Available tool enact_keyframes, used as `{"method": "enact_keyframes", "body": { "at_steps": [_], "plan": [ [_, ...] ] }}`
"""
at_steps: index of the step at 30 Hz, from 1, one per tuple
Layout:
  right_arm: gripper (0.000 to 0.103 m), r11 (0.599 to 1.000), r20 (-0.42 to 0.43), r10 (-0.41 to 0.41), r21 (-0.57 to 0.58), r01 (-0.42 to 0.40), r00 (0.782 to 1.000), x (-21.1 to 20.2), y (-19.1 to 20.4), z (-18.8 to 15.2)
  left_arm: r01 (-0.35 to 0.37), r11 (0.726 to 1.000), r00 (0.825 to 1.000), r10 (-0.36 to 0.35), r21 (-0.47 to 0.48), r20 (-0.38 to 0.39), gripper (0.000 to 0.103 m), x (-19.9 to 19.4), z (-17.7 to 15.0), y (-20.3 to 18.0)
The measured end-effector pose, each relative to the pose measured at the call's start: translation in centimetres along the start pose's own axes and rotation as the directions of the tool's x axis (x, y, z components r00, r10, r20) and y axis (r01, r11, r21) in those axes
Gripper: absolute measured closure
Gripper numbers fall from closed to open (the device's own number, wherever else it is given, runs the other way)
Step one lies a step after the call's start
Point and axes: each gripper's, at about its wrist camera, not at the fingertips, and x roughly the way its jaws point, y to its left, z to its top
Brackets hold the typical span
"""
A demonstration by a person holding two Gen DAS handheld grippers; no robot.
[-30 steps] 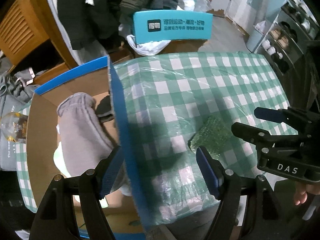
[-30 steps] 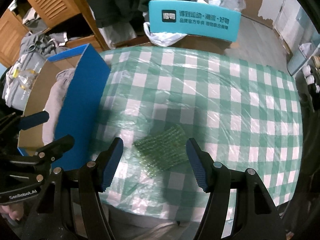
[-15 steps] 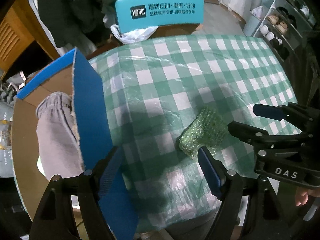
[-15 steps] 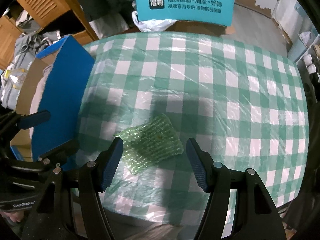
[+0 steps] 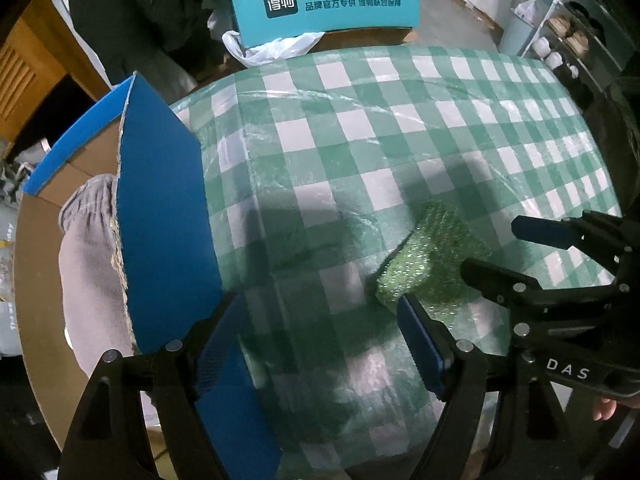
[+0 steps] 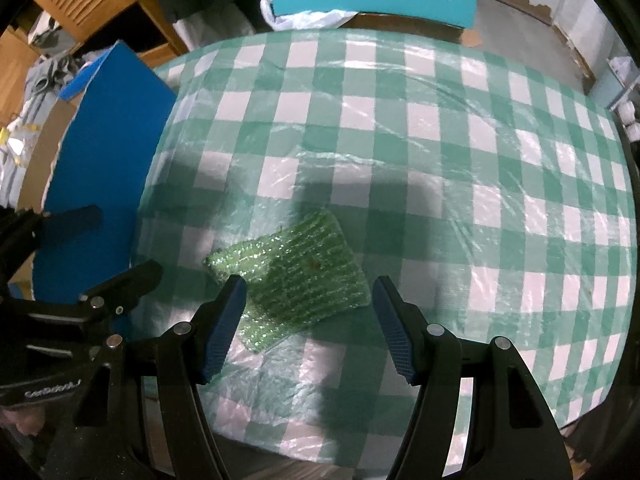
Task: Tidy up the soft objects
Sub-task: 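Lower the right tool onto the green mesh scrubber and close its gripper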
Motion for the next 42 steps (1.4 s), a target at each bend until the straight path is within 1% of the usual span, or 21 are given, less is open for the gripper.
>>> {"method": "enact_keyframes", "body": {
  "at_steps": [7, 9, 12, 16, 18, 19, 20, 21, 22, 23, 25, 26, 30, 35, 42],
  "plan": [
    [0.038, 1.0, -0.022, 0.007, -0.018, -0.007, 1.0, 1.7, 0.1, 0.2, -0.034, 0.999, 0.999, 0.034, 0.028, 0.0, 0.022, 0.4, -0.2, 0.3],
    [0.038, 1.0, -0.029, 0.004, -0.026, -0.005, 1.0, 2.3, 0.2, 0.2, -0.043, 0.999, 0.999, 0.043, 0.022, -0.004, 0.022, 0.5, -0.2, 0.7],
    [0.038, 0.999, -0.051, 0.005, -0.043, -0.007, 0.999, 3.3, 0.4, 0.1, -0.036, 0.999, 0.999, 0.036, 0.001, -0.006, 0.022, 0.5, -0.2, 1.3],
    [0.038, 0.996, -0.086, -0.039, -0.089, 0.031, 0.996, 4.7, 0.7, -0.5, -0.025, 1.0, 1.0, 0.025, -0.005, -0.007, 0.022, 0.4, -0.2, 1.4],
    [0.038, 0.992, -0.075, -0.064, -0.115, 0.056, 0.995, 4.9, 0.9, -0.8, -0.023, 1.0, 1.0, 0.023, -0.007, -0.009, 0.022, 0.4, -0.2, 1.4],
    [0.04, 0.99, -0.072, -0.073, -0.129, 0.063, 0.995, 4.9, 1.0, -0.9, -0.021, 1.0, 1.0, 0.021, -0.009, -0.01, 0.022, 0.4, -0.2, 1.5],
    [0.048, 0.988, -0.068, -0.082, -0.138, 0.072, 0.994, 4.8, 1.0, -1.0, -0.019, 1.0, 1.0, 0.019, -0.01, -0.011, 0.022, 0.4, -0.1, 1.5],
    [0.053, 0.985, -0.065, -0.1, -0.147, 0.089, 0.993, 4.8, 1.1, -1.1, -0.018, 1.0, 1.0, 0.017, -0.012, -0.011, 0.022, 0.4, -0.1, 1.5],
    [0.063, 0.981, -0.061, -0.125, -0.159, 0.114, 0.99, 4.7, 1.1, -1.2, -0.017, 1.0, 1.0, 0.017, -0.012, -0.012, 0.022, 0.4, 0.0, 1.5],
    [0.073, 0.98, -0.061, -0.132, -0.161, 0.12, 0.989, 4.6, 1.0, -1.3, -0.018, 1.0, 1.0, 0.018, -0.012, -0.013, 0.022, 0.4, 0.0, 1.5],
    [0.083, 0.984, -0.067, -0.118, -0.141, 0.108, 0.991, 4.3, 0.5, -1.3, -0.018, 1.0, 1.0, 0.018, -0.012, -0.016, 0.022, 0.3, 0.0, 1.4],
    [0.091, 0.986, -0.068, -0.109, -0.131, 0.099, 0.992, 4.1, 0.2, -1.3, -0.014, 1.0, 1.0, 0.013, -0.013, -0.019, 0.022, 0.3, 0.0, 1.3],
    [0.092, 0.989, -0.077, -0.102, -0.114, 0.093, 0.992, 3.6, -0.7, -1.5, -0.002, 1.0, 1.0, 0.002, -0.015, -0.026, 0.022, 0.3, 0.0, 1.0],
    [0.092, 0.991, -0.06, -0.099, -0.094, 0.093, 0.993, 2.5, -1.8, -1.8, 0.008, 1.0, 1.0, -0.009, -0.02, -0.028, 0.022, 0.2, 0.2, 0.7],
    [0.092, 0.987, -0.053, -0.156, -0.054, 0.153, 0.986, 0.6, -4.6, -3.8, 0.014, 1.0, 0.999, -0.015, -0.012, -0.036, 0.022, 0.3, 0.4, -0.1]
  ]
}}
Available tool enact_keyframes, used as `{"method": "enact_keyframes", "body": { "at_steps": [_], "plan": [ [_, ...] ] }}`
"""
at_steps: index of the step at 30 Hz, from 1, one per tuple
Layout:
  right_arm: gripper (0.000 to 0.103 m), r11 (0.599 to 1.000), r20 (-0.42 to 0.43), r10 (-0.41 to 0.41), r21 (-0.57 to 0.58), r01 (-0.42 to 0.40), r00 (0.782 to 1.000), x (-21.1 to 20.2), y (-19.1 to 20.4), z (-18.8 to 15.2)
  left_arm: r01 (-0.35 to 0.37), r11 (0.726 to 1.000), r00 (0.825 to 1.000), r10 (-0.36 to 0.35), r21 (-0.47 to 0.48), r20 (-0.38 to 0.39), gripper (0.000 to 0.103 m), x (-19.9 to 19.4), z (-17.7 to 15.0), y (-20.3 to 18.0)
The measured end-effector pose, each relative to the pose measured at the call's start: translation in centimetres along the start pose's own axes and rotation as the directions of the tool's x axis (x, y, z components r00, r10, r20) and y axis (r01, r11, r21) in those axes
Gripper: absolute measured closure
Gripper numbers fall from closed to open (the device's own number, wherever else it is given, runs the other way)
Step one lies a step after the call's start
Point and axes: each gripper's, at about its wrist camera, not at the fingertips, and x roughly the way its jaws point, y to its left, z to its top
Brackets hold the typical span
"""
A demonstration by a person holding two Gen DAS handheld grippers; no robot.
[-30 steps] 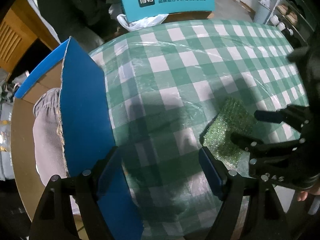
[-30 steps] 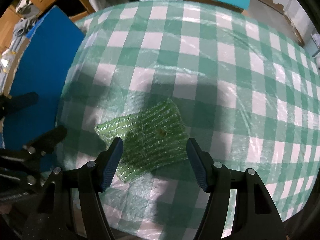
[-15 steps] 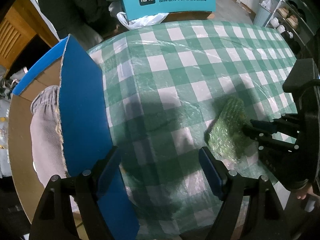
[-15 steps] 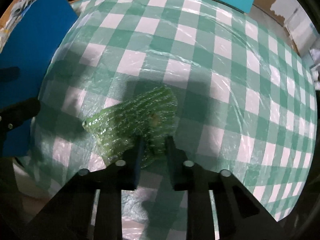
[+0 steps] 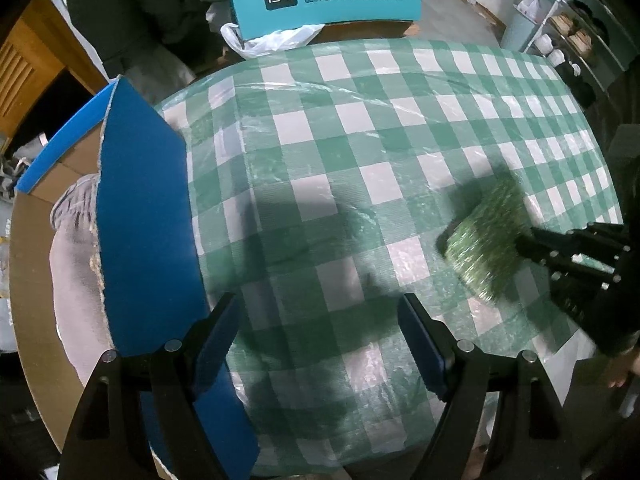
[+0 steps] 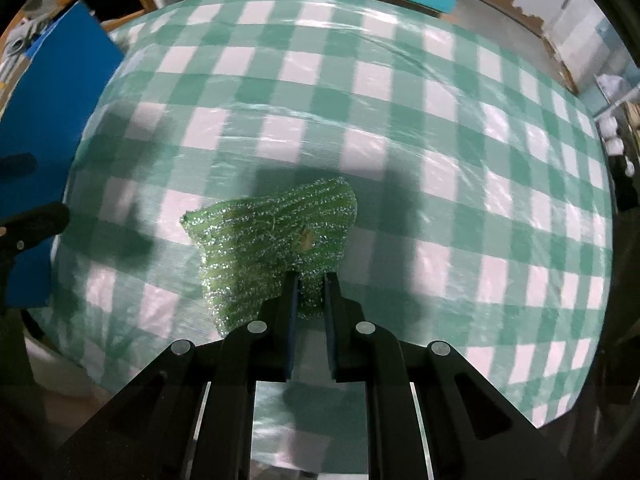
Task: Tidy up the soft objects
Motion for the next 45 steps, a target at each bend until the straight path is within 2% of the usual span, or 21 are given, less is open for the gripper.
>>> {"method": "enact_keyframes", "body": {
  "at_steps": [7, 12, 14, 16, 22, 26, 31, 38, 39, 40, 41, 43, 45],
  "plan": [
    [0.092, 0.998, -0.011, -0.023, 0.062, 0.024, 1.0, -0.5, -4.0, -1.5, 0.002, 1.0, 1.0, -0.002, 0.023, -0.008, 0.022, 0.2, 0.4, -1.3],
    [0.091, 0.995, 0.003, -0.019, 0.093, 0.019, 1.0, -0.9, -5.2, -1.7, 0.001, 0.999, 1.0, -0.001, 0.039, -0.017, 0.022, 0.5, 0.6, -2.2],
    [0.078, 0.994, -0.005, -0.005, 0.112, 0.006, 1.0, -0.8, -5.7, -1.7, 0.004, 0.999, 1.0, -0.003, 0.042, -0.022, 0.022, 0.6, 0.7, -2.5],
    [0.04, 0.989, -0.002, 0.017, 0.149, -0.017, 1.0, -1.3, -7.7, -1.9, 0.01, 0.999, 1.0, -0.008, 0.043, -0.026, 0.022, 0.8, 0.7, -2.7],
    [0.04, 0.99, 0.025, 0.015, 0.14, -0.018, 1.0, -1.4, -7.9, -1.6, 0.02, 0.999, 0.999, -0.018, 0.048, -0.039, 0.022, 1.5, 0.9, -3.5],
    [0.04, 0.993, 0.02, 0.001, 0.118, -0.004, 1.0, -0.8, -6.3, -0.9, 0.028, 0.999, 0.998, -0.026, 0.044, -0.05, 0.022, 2.1, 1.1, -3.7],
    [0.039, 0.995, -0.008, -0.036, 0.092, 0.037, 0.999, 0.9, -5.5, -1.6, 0.042, 0.999, 0.997, -0.04, 0.032, -0.067, 0.022, 3.0, 1.4, -3.8],
    [0.039, 0.995, 0.022, -0.045, 0.094, 0.043, 0.999, 1.2, -3.9, -1.9, 0.054, 0.998, 0.996, -0.052, 0.025, -0.075, 0.022, 3.4, 1.8, -3.8],
    [0.041, 0.995, 0.022, -0.041, 0.095, 0.039, 0.999, 1.3, -3.7, -1.9, 0.054, 0.998, 0.996, -0.052, 0.023, -0.075, 0.022, 3.5, 1.9, -3.7],
    [0.048, 0.995, 0.024, -0.035, 0.092, 0.033, 0.999, 1.3, -3.7, -2.1, 0.055, 0.998, 0.996, -0.053, 0.022, -0.076, 0.022, 3.5, 1.9, -3.7],
    [0.062, 0.996, 0.026, -0.032, 0.088, 0.03, 0.999, 1.3, -3.5, -2.1, 0.056, 0.998, 0.996, -0.054, 0.021, -0.076, 0.022, 3.5, 2.0, -3.6],
    [0.077, 0.996, 0.027, -0.025, 0.083, 0.023, 0.999, 1.2, -3.5, -2.7, 0.058, 0.998, 0.996, -0.056, 0.02, -0.073, 0.022, 3.4, 2.2, -3.5],
    [0.083, 0.996, 0.024, -0.018, 0.089, 0.016, 1.0, 1.3, -3.0, -2.6, 0.059, 0.998, 0.996, -0.058, 0.02, -0.067, 0.022, 3.1, 2.3, -3.7]
  ]
}}
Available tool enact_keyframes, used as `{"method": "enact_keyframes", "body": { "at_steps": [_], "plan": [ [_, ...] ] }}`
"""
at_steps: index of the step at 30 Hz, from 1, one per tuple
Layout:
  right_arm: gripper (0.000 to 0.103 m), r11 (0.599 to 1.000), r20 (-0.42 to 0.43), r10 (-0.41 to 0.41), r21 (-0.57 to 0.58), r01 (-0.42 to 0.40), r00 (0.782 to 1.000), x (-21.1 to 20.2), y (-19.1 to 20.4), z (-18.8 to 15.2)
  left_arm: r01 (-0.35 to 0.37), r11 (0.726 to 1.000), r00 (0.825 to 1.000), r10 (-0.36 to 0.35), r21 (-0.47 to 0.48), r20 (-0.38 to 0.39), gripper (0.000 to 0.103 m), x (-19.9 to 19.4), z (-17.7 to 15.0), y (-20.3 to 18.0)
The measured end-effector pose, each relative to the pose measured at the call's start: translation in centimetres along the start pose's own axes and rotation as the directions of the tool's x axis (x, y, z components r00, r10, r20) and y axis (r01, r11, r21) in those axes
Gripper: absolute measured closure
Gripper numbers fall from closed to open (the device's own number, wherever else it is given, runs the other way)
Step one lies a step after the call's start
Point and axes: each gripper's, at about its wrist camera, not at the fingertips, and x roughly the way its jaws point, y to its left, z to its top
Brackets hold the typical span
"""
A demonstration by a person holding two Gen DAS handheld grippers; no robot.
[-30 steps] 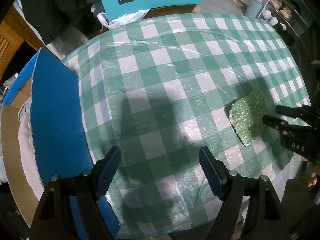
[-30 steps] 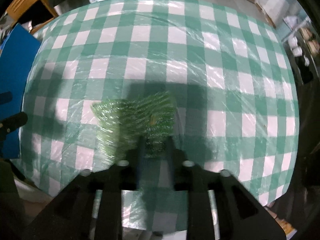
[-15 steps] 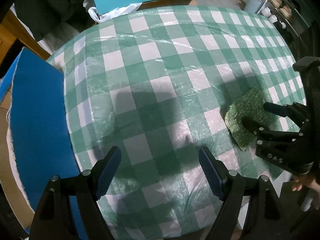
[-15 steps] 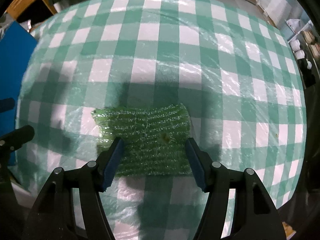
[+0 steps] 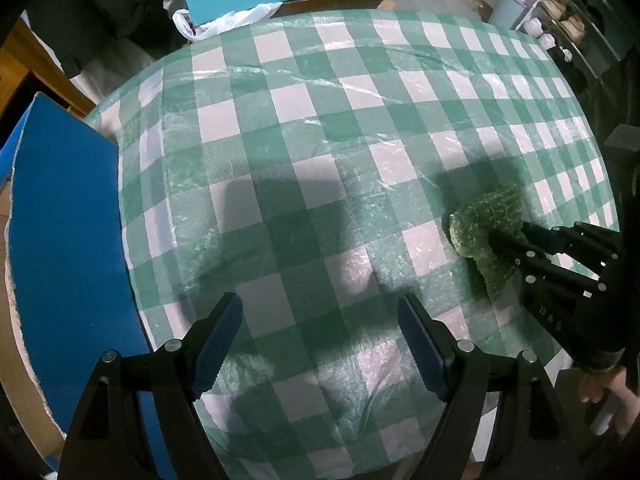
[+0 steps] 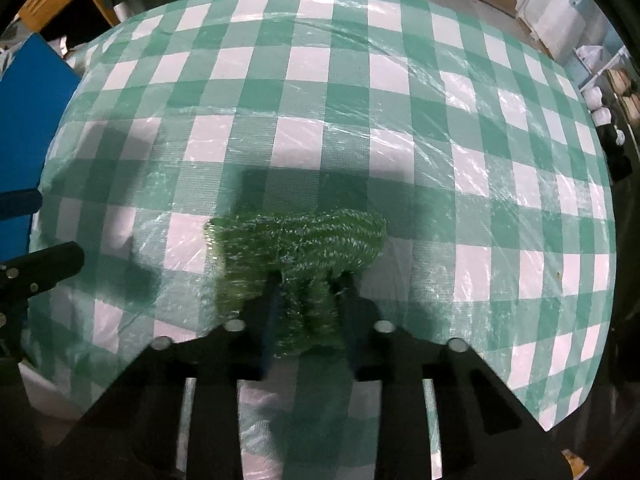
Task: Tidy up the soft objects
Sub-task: 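Lift the green mesh scrubber with the right gripper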
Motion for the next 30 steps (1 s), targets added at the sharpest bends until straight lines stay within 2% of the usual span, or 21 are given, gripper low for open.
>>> {"method": "enact_keyframes", "body": {
  "at_steps": [2, 5, 7, 8, 13, 18, 20, 27, 30],
  "plan": [
    [0.085, 1.0, -0.005, 0.019, 0.018, -0.019, 1.0, 0.0, 1.0, 0.6, 0.003, 1.0, 1.0, -0.003, 0.001, 0.011, 0.022, -0.4, 0.0, 0.1],
    [0.086, 0.998, 0.001, 0.041, 0.04, -0.041, 0.999, -0.4, 0.3, 0.8, 0.007, 1.0, 1.0, -0.007, 0.003, 0.03, 0.022, -1.2, 0.0, 0.1],
    [0.086, 0.998, 0.019, 0.041, 0.049, -0.042, 0.999, -1.3, 0.1, 0.8, 0.01, 1.0, 0.999, -0.01, 0.007, 0.047, 0.022, -2.0, -0.2, 0.0],
    [0.086, 0.998, 0.028, 0.044, 0.052, -0.046, 0.999, -1.9, 0.0, 2.3, 0.011, 1.0, 0.999, -0.012, 0.01, 0.053, 0.022, -2.4, -0.6, -0.1],
    [0.086, 0.996, 0.089, 0.056, 0.061, -0.062, 0.994, -4.7, -0.4, 2.6, 0.008, 1.0, 0.997, -0.01, 0.029, 0.081, 0.025, -3.7, -1.2, -0.2],
    [0.086, 0.996, 0.146, 0.056, 0.056, -0.065, 0.988, -8.5, -1.0, 2.4, 0.007, 0.999, 0.995, -0.01, 0.031, 0.104, 0.043, -5.1, -1.6, -0.1],
    [0.086, 0.997, 0.168, 0.055, 0.049, -0.064, 0.984, -9.0, -1.1, 2.6, 0.009, 0.999, 0.993, -0.012, 0.031, 0.114, 0.046, -5.6, -1.7, -0.1],
    [0.086, 0.998, 0.225, 0.056, 0.002, -0.058, 0.973, -11.7, 1.0, 2.8, 0.01, 1.0, 0.99, -0.012, 0.02, 0.141, 0.071, -7.4, -2.6, 0.6],
    [0.086, 0.998, 0.24, 0.063, -0.013, -0.061, 0.969, -12.5, 1.6, 2.7, 0.013, 1.0, 0.989, -0.015, 0.013, 0.149, 0.074, -8.0, -2.9, 0.9]
  ]
}}
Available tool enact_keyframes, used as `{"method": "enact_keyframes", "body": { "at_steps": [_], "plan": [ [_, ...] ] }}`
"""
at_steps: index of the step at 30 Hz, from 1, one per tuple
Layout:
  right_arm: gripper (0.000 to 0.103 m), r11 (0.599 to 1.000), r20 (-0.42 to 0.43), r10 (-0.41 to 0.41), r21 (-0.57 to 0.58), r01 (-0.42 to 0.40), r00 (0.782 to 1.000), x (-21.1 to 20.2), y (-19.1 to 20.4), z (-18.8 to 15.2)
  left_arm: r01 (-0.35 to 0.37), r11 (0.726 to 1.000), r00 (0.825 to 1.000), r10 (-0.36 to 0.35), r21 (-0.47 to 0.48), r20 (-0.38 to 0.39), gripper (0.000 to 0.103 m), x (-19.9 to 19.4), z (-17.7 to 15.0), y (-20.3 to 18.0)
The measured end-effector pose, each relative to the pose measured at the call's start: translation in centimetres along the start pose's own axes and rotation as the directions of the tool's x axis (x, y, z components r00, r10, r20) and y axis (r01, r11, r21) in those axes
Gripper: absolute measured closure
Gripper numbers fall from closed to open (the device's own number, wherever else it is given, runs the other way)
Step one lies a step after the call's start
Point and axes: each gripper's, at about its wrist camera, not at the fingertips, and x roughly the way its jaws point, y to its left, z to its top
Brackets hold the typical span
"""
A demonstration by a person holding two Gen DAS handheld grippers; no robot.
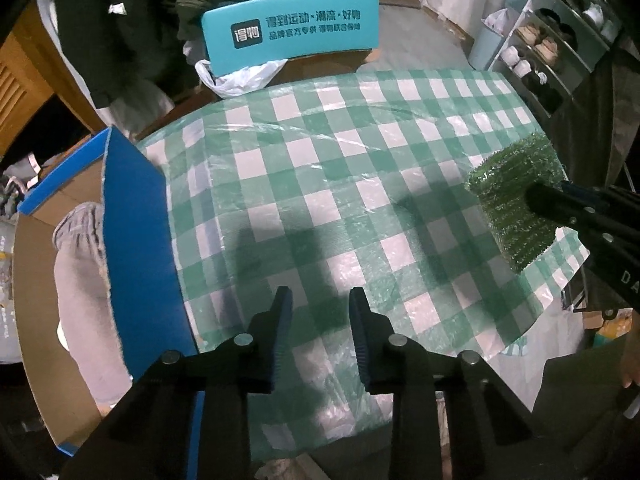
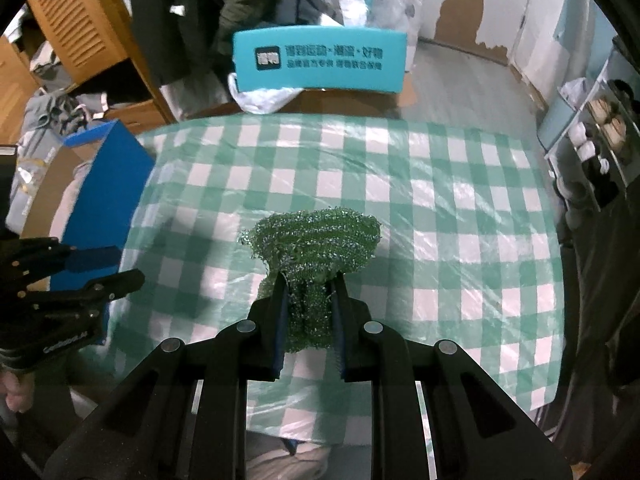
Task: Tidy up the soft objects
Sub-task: 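Lift the green mesh scrubber with the right gripper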
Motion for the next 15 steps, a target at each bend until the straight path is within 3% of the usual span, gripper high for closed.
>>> {"method": "enact_keyframes", "body": {
  "at_steps": [15],
  "plan": [
    [0.086, 0.995, 0.045, 0.046, -0.09, -0.042, 0.998, -2.3, 5.2, 1.3, 0.003, 0.999, 0.997, 0.0, -0.032, 0.078, 0.076, -4.0, -1.4, 2.2]
  ]
}}
